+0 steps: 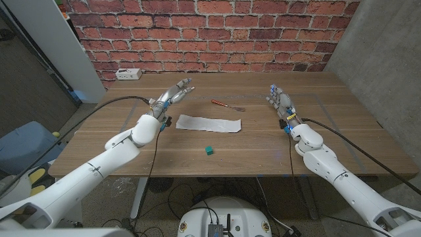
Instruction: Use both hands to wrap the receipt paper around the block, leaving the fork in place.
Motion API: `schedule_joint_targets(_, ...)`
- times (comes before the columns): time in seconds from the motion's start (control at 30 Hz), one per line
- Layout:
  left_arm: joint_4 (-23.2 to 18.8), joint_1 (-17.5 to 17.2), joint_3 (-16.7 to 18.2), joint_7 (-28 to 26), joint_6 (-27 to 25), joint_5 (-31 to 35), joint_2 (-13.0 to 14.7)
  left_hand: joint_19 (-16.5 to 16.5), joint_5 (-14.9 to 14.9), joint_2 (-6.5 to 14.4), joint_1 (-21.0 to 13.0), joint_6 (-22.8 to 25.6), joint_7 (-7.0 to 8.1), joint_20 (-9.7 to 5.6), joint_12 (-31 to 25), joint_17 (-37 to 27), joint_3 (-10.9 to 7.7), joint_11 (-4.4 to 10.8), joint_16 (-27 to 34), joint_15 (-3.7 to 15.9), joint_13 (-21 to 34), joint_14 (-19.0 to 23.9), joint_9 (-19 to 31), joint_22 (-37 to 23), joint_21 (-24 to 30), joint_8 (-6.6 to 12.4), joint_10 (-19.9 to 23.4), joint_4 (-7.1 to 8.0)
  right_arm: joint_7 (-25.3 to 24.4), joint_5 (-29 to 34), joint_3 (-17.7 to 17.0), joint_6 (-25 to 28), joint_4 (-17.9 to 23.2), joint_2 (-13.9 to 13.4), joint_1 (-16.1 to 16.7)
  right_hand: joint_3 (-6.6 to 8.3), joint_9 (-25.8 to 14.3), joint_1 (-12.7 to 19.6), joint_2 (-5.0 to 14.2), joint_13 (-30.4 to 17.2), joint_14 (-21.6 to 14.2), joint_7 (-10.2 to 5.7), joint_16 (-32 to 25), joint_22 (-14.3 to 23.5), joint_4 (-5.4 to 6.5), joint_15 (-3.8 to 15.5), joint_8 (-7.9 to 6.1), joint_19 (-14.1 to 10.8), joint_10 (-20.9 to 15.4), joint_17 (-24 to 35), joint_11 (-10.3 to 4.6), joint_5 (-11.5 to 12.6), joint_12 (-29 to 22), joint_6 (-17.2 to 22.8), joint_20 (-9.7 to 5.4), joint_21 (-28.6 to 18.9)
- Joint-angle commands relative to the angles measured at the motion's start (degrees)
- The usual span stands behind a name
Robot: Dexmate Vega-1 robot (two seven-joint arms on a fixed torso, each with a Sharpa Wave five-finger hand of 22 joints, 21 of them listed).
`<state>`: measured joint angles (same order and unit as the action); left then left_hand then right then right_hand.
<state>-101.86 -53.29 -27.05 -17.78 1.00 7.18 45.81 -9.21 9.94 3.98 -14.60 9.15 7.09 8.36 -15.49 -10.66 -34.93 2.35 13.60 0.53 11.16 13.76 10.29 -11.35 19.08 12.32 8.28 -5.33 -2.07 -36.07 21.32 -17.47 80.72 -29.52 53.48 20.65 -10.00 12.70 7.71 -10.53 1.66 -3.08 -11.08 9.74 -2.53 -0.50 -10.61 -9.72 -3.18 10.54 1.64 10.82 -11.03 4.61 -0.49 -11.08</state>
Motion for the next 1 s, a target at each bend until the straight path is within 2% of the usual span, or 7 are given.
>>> schedule_joint_targets(0.03, -9.9, -2.5, -0.5, 1.3, -7.5, 11.1, 5.3, -2.2, 0.3, -0.5, -3.4, 3.5, 3.98, 3.62, -0.3, -0.8, -0.02, 0.99, 0.5, 1.34, 0.7, 2.0, 0.4, -0.6, 1.1, 0.70, 1.7, -3.38, -2.7, 1.1, -0.3, -1.1, 3.8, -0.5, 3.5, -0.08, -0.3, 0.7, -0.10, -0.3, 0.0, -0.13, -0.3, 0.3, -0.14, -0.27, -0.31, -0.1, -0.2, 0.3, -0.02, 0.2, -0.2, 0.6, 0.42, -0.3)
schedule_joint_targets(0.17, -14.2, -3.1, -1.3, 2.4, -13.5, 17.1, 6.4, -6.9, 1.1, -1.2, -10.6, 5.9, 5.40, 3.87, -1.4, -2.0, -0.27, 2.45, 1.6, 2.79, 2.1, 4.9, 0.9, -2.1, 4.1, 1.53, 3.5, -5.64, -3.5, 1.4, -0.6, -1.5, 5.1, -0.7, 4.9, -0.12, -0.3, 0.7, -0.08, -0.3, 0.1, -0.15, -0.3, 0.3, -0.19, -0.31, -0.30, -0.1, -0.2, 0.3, 0.11, 0.1, -0.2, 0.7, 0.43, -0.3)
schedule_joint_targets(0.4, -21.1, -2.0, -3.8, 9.8, -22.8, 26.3, 8.4, -12.5, -0.1, -6.0, -22.3, 8.4, 5.48, 3.52, -4.5, -3.4, 1.64, 3.80, 3.2, 3.66, 4.1, 10.0, 1.5, -4.3, 8.8, 2.55, 6.2, -5.44, -5.0, 1.8, -1.1, -2.4, 7.0, -0.9, 7.3, -0.23, -0.3, 0.5, -0.06, -0.3, 0.1, -0.12, -0.4, 0.3, -0.13, -0.27, -0.29, -0.1, -0.2, 0.4, 0.00, 0.1, -0.2, 0.7, 0.42, -0.3)
schedule_joint_targets(0.53, -23.7, -0.7, -4.9, 15.2, -24.7, 29.7, 9.6, -15.0, 0.2, -8.2, -24.5, 9.8, 5.54, -0.80, -5.5, -3.3, 3.67, 4.06, 3.4, 3.94, 4.7, 11.7, 1.6, -4.4, 10.5, 3.05, 7.1, -4.95, -5.8, 1.9, -1.4, -2.8, 8.0, -1.1, 8.6, -0.29, -0.3, 0.5, -0.04, -0.3, 0.0, -0.15, -0.4, 0.3, -0.14, -0.29, -0.29, -0.1, -0.3, 0.4, 0.32, 0.1, -0.3, 0.8, 0.41, -0.3)
schedule_joint_targets(0.57, -24.3, -0.3, -5.2, 16.8, -25.2, 30.4, 9.9, -19.5, 0.3, -8.6, -25.5, 10.4, 5.58, -3.41, -5.8, -3.2, 5.15, 3.98, 3.5, 4.22, 5.1, 12.6, 1.5, -4.1, 12.5, 3.08, 7.0, -4.38, -5.9, 2.0, -1.5, -2.9, 8.3, -1.1, 9.0, -0.30, -0.3, 0.5, -0.05, -0.3, 0.0, -0.16, -0.4, 0.3, -0.14, -0.30, -0.28, -0.1, -0.3, 0.4, 0.26, 0.1, -0.3, 0.8, 0.40, -0.3)
schedule_joint_targets(0.63, -25.5, 0.4, -5.7, 20.0, -25.8, 31.5, 10.3, -22.2, 0.3, -9.3, -25.8, 10.1, 5.59, -4.75, -6.3, -3.2, 6.45, 4.11, 3.7, 4.70, 5.2, 13.4, 1.4, -3.7, 13.6, 2.69, 7.5, -4.16, -6.3, 2.1, -1.7, -3.0, 8.8, -1.3, 9.6, -0.34, -0.3, 0.4, -0.04, -0.3, 0.0, -0.14, -0.4, 0.3, -0.13, -0.29, -0.27, -0.1, -0.3, 0.4, 0.18, 0.1, -0.3, 0.8, 0.43, -0.3)
schedule_joint_targets(1.0, -29.3, 2.2, -6.6, 30.7, -24.3, 35.7, 11.9, -23.1, 0.5, -10.8, -24.0, 11.0, 5.50, -3.22, -6.8, -2.8, 9.09, 4.02, 2.4, 5.10, 5.4, 11.7, 1.4, -2.4, 13.5, 2.48, 8.1, -3.13, -7.5, 2.5, -2.6, -3.8, 11.4, -2.0, 12.7, -0.45, -0.3, 0.3, 0.01, -0.3, 0.1, -0.17, -0.4, 0.3, -0.09, -0.19, -0.24, -0.1, -0.4, 0.5, 0.42, 0.1, -0.3, 0.8, 0.38, -0.3)
